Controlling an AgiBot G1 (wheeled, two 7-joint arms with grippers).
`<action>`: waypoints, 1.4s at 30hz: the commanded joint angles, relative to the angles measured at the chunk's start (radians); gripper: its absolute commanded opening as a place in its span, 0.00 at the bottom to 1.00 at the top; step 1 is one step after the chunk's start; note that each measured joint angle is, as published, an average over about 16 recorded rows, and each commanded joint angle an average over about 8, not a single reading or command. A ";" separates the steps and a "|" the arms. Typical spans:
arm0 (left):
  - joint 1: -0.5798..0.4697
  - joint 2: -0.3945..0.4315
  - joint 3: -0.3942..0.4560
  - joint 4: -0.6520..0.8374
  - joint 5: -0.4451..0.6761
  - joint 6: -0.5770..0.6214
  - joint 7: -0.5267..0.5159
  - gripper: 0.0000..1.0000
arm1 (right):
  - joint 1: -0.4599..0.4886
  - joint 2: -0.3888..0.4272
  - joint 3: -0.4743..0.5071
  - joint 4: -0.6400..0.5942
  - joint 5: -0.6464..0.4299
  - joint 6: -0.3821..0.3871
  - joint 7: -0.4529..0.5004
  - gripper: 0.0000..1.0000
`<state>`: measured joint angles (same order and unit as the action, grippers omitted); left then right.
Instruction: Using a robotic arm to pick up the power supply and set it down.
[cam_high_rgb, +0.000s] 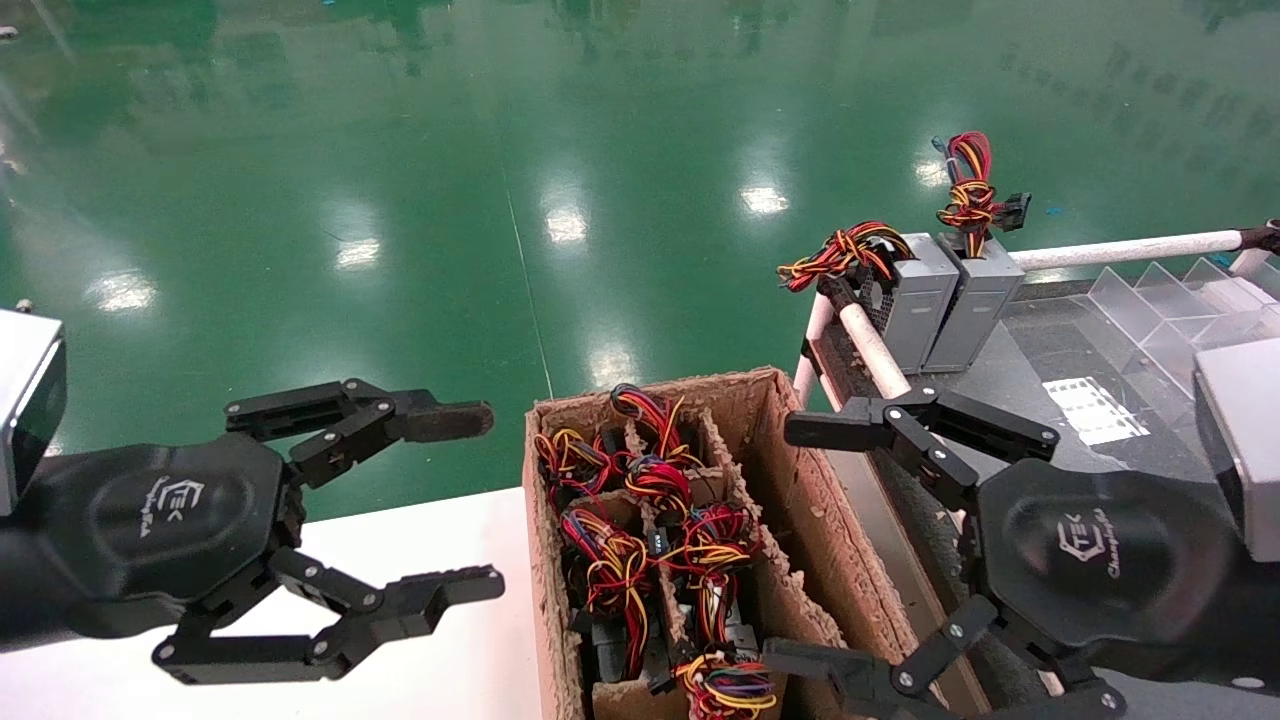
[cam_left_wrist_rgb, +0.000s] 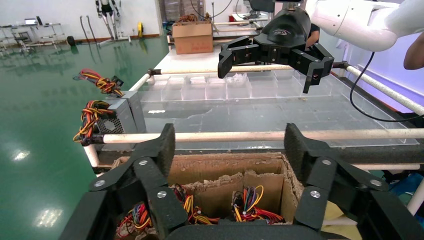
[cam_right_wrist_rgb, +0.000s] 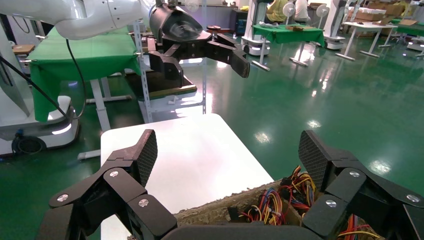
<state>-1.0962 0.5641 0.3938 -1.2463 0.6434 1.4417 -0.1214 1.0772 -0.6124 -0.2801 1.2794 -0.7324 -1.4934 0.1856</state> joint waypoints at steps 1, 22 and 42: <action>0.000 0.000 0.000 0.000 0.000 0.000 0.000 0.00 | 0.000 0.000 0.000 0.000 0.000 0.000 0.000 1.00; 0.000 0.000 0.000 0.000 0.000 0.000 0.000 0.00 | 0.000 0.000 0.000 0.000 0.000 0.000 0.000 1.00; 0.000 0.000 0.000 0.000 0.000 0.000 0.000 1.00 | 0.000 0.000 0.000 0.001 0.000 0.000 0.000 1.00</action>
<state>-1.0962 0.5641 0.3938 -1.2463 0.6434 1.4416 -0.1214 1.0766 -0.6117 -0.2805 1.2791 -0.7337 -1.4930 0.1858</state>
